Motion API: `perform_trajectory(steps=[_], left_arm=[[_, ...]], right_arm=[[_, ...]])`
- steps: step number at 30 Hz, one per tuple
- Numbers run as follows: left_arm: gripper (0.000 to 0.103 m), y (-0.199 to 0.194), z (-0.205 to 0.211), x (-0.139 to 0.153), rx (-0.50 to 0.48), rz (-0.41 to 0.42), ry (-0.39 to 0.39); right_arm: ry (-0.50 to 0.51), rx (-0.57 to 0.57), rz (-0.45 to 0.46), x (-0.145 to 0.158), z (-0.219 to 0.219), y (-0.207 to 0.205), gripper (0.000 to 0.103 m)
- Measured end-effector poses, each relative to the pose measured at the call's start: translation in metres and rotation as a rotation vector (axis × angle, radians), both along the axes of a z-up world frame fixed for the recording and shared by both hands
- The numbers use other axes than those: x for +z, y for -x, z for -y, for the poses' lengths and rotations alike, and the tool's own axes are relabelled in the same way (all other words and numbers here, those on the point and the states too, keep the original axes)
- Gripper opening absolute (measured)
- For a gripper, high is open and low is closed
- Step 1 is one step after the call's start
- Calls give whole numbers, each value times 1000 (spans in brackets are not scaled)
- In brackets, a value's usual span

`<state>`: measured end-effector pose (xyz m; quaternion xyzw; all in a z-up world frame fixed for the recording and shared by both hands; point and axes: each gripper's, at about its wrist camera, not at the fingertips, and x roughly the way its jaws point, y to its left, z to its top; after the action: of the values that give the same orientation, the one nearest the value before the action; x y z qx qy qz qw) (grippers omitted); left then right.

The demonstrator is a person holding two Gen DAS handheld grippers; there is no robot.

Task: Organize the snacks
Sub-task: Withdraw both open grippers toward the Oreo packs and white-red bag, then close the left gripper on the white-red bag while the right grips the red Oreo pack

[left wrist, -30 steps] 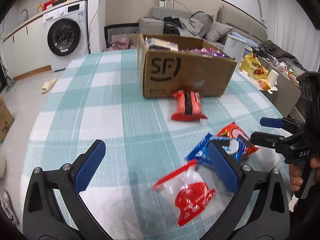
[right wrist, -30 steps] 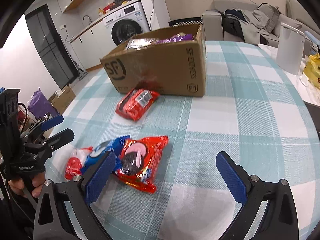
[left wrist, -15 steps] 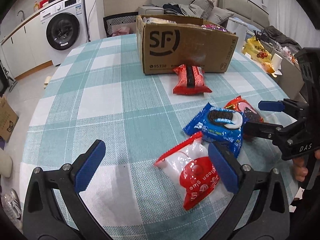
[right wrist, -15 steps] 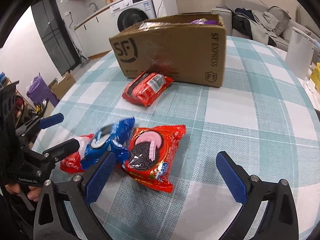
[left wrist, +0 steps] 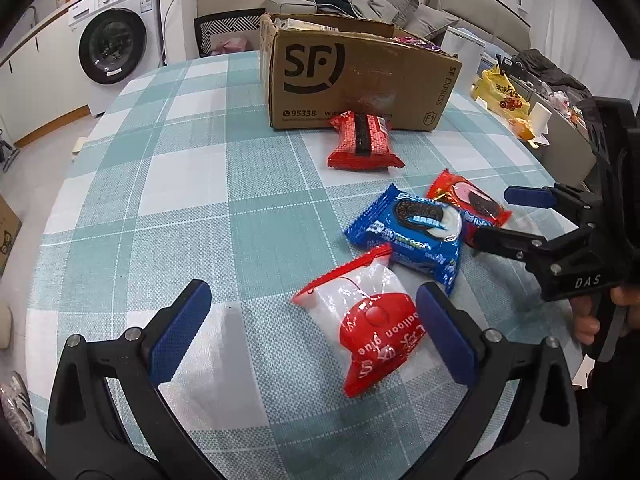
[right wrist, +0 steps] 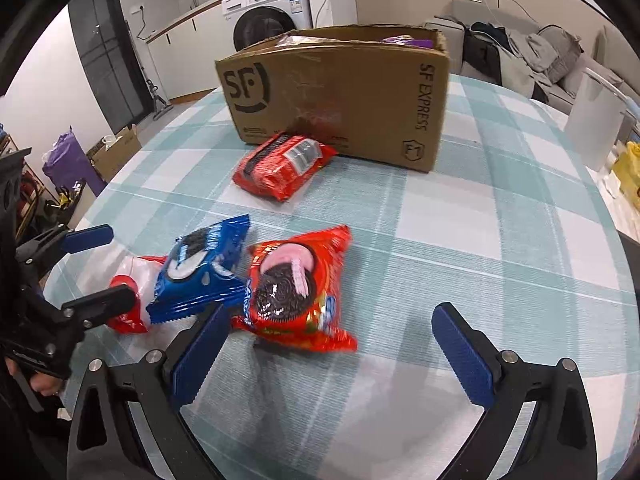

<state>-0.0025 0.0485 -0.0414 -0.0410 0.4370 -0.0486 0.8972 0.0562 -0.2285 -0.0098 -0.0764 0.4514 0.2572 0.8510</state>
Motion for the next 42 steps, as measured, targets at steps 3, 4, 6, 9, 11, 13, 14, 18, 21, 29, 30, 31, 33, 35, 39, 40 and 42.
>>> perform_trajectory(steps=[3, 4, 6, 9, 11, 13, 14, 18, 21, 29, 30, 31, 33, 35, 39, 40, 42], left_arm=[[102, 1, 4, -1, -27, -16, 7], [102, 1, 6, -1, -36, -19, 0], [102, 1, 10, -3, -50, -24, -23], [102, 1, 13, -5, -61, -31, -25], [102, 0, 12, -5, -62, -34, -29], [102, 1, 10, -6, -58, -37, -34], [102, 0, 7, -7, -51, -40, -36], [102, -2, -4, -7, -15, -39, -30], [102, -3, -12, -5, 11, -33, -17], [90, -4, -8, -10, -11, -45, -8], [87, -3, -7, -10, -19, -44, 3], [82, -3, -6, -10, -24, -44, 9], [73, -2, -4, -9, -36, -33, 9], [64, -1, -3, -8, -42, -13, 9], [58, 1, -6, -5, -44, 11, 30], [57, 0, -7, -5, -41, 14, 34], [56, 0, -7, -4, -38, 19, 36]], right_arm=[[1, -22, 3, 1, 8, -4, 102], [-5, -30, 0, 1, 10, -6, 102], [-14, -36, -3, 2, 13, -8, 102], [-10, -24, 2, 1, 11, -8, 102], [5, -18, 12, 0, 8, -8, 102], [6, -5, 16, 0, 5, -8, 102], [7, 1, 19, 1, 3, -8, 102], [26, 33, 44, 3, -6, -8, 100], [32, 50, 54, 4, -13, -10, 93], [43, 93, 40, -4, -23, -7, 65], [39, 94, 41, -4, -23, -7, 62], [33, 97, 41, -3, -22, -6, 61], [26, 96, 44, -2, -21, -6, 55], [11, 94, 46, 0, -19, -6, 48], [-12, 92, 55, 3, -15, -6, 46], [-17, 92, 55, 4, -14, -6, 46], [-29, 87, 60, 6, -12, -6, 46]])
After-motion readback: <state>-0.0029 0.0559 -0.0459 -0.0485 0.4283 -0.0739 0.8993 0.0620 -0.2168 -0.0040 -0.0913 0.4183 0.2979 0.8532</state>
